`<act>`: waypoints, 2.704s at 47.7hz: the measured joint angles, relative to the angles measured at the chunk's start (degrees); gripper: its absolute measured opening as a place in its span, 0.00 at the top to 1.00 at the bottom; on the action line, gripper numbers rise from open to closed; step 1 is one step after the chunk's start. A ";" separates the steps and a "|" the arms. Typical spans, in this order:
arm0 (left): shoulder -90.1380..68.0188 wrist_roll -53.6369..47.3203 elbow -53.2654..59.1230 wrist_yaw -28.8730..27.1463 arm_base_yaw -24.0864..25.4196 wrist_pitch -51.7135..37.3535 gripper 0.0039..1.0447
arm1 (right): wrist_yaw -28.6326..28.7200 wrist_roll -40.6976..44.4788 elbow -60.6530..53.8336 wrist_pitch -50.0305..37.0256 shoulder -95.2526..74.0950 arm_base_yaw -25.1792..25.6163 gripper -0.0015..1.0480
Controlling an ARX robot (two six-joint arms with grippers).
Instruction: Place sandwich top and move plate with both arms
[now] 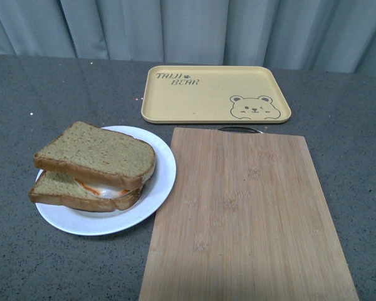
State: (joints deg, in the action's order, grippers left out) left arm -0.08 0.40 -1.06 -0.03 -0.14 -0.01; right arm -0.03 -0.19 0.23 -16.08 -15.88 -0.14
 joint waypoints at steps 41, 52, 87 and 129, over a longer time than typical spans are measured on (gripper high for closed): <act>0.00 0.00 0.00 0.00 0.00 0.00 0.06 | 0.15 0.13 0.02 15.98 15.61 0.00 0.76; 0.00 0.00 0.00 0.00 0.00 0.00 0.06 | 0.15 0.13 0.02 15.98 15.63 0.00 0.30; -86.58 64.87 -19.17 -1.60 -13.60 -19.89 0.06 | 0.15 0.11 0.02 15.98 15.63 0.02 0.09; -100.50 73.48 -28.74 -4.50 -17.27 -13.31 0.22 | 0.15 0.11 0.02 15.98 15.63 0.00 0.09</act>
State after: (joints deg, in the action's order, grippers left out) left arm -100.57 73.89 -29.80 -4.54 -17.41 -13.32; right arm 0.12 -0.08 0.25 -0.10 -0.25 -0.14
